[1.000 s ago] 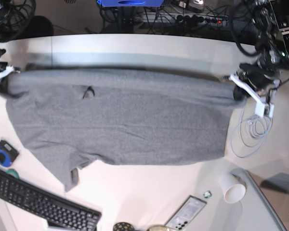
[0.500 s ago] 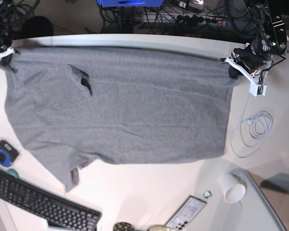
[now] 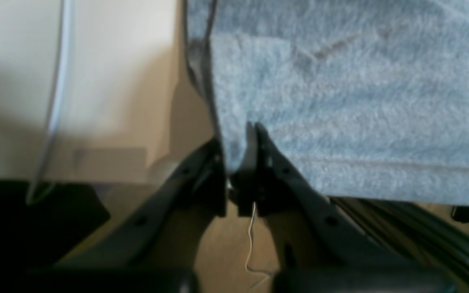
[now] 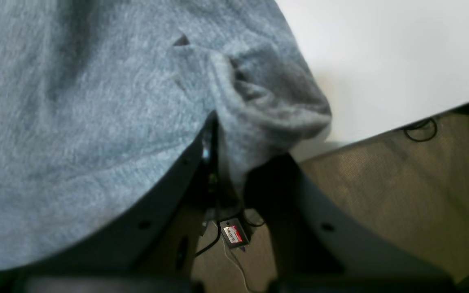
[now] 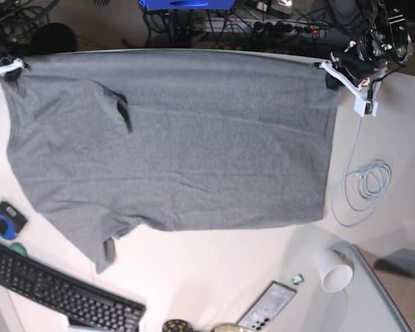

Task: Layout the t-shirt on the table in an organized manner, then fold the t-shirt properly
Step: 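Pull the held edge back with both grippers, spreading the shirt flat, then open both grippers and release the shirt's collar-side edge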

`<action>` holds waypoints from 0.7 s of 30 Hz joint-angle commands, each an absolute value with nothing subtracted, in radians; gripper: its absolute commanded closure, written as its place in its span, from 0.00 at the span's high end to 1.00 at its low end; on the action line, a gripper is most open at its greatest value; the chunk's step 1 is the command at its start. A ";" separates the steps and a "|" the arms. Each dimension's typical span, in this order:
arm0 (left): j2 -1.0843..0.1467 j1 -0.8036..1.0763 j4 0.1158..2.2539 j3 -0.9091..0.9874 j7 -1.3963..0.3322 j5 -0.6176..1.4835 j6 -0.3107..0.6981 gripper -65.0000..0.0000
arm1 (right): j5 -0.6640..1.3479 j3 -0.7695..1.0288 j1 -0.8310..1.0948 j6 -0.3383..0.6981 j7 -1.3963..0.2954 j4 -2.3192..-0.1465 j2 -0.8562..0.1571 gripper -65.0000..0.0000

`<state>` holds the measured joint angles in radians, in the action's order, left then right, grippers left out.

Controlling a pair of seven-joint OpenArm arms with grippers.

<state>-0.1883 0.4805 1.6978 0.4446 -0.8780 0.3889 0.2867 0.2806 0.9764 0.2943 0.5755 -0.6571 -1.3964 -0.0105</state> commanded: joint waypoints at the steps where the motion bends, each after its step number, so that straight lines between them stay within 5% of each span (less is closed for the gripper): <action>1: -0.200 0.490 1.713 0.456 -0.860 0.374 0.274 0.00 | 0.282 0.987 0.294 0.561 -0.628 -1.412 -0.030 0.01; 12: -0.199 0.504 1.713 0.456 -0.863 0.374 0.274 0.00 | 0.280 0.986 0.294 0.561 -0.634 -1.412 -0.030 0.02; 17: -0.191 0.516 1.721 0.466 -0.863 0.374 0.274 0.00 | 0.280 0.986 0.294 0.561 -0.634 -1.417 -0.030 0.24; 21: -0.179 0.532 1.718 0.467 -0.863 0.374 0.274 0.37 | 0.282 0.986 0.294 0.561 -0.634 -1.420 -0.030 0.51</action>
